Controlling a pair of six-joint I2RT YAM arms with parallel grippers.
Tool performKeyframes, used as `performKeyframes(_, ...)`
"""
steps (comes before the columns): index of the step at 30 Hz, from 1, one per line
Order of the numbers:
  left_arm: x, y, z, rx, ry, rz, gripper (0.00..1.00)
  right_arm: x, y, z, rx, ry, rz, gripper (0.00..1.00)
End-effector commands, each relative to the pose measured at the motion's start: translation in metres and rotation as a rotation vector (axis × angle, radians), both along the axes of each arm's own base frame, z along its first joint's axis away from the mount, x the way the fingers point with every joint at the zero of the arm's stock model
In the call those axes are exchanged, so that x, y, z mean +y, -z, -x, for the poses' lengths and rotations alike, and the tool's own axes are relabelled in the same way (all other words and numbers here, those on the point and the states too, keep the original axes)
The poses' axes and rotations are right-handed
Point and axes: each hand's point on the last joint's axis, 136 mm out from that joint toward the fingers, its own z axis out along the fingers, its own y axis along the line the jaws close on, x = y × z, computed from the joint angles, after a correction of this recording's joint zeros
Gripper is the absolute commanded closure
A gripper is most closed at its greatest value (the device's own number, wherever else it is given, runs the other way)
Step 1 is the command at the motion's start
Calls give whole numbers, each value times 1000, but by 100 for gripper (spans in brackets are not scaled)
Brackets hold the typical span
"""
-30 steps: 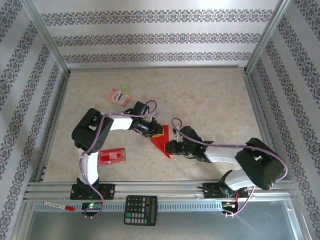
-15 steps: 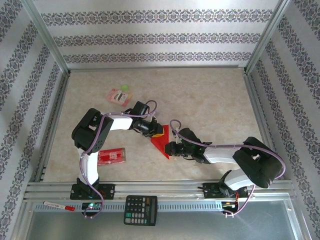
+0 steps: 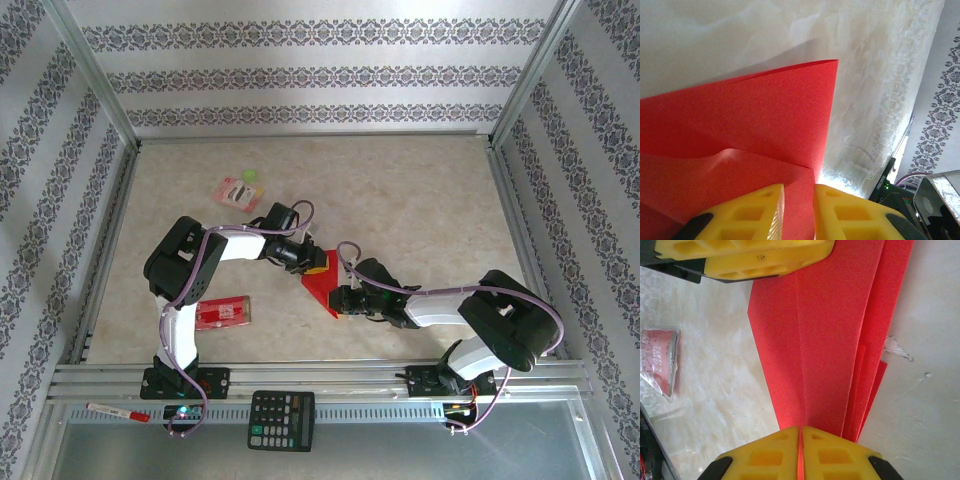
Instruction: Fold a paper plane with a square sheet of paper (pick it up from the middle)
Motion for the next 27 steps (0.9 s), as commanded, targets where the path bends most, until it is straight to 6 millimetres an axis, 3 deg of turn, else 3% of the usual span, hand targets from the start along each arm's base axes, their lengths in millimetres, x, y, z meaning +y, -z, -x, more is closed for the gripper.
performKeyframes(1, 14, 38, 7, 70, -38, -100, 77, -1, 7, 6, 18, 0, 12, 90)
performKeyframes(17, 18, 45, 9, 77, -41, -132, 77, -7, 23, 18, 62, -4, 46, 90)
performKeyframes(21, 18, 46, 9, 77, -41, -136, 77, -19, 35, 30, 95, -5, 76, 90)
performKeyframes(27, 19, 46, 10, 77, -39, -137, 77, -10, 10, 20, 46, 0, 25, 89)
